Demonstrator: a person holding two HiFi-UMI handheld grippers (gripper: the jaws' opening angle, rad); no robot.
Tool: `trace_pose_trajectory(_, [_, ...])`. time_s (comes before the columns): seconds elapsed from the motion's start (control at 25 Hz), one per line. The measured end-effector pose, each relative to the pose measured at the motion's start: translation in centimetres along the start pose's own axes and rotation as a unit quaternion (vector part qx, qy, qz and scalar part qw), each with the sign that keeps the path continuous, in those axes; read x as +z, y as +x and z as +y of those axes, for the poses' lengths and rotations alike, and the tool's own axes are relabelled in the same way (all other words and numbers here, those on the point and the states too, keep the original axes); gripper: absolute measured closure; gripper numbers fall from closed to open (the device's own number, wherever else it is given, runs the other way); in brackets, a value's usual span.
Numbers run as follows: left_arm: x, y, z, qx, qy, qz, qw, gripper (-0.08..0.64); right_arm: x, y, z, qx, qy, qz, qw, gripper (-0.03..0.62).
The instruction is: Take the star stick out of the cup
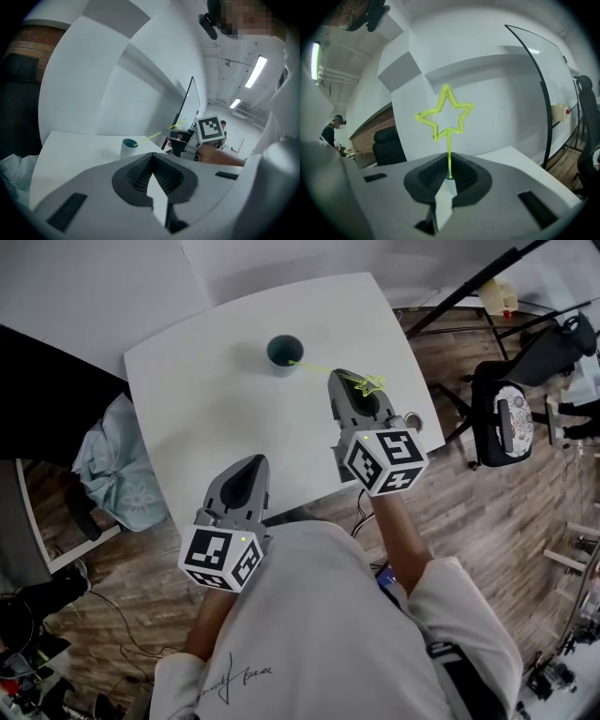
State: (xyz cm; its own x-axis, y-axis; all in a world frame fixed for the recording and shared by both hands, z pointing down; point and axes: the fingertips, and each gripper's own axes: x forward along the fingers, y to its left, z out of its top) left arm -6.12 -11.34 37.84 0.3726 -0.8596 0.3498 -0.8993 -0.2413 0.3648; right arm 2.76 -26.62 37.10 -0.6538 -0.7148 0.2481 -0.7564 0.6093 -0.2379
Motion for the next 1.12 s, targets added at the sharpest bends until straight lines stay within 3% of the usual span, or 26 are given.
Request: trace_pose_trajectory(1.12, [-1.3, -0.9, -4.9, -0.033, 0.022, -0.015, 0.9991, 0.558, -0.1, -7.1, 0.0, -0.012, -0.016, -0.009, 1.000, 0.566])
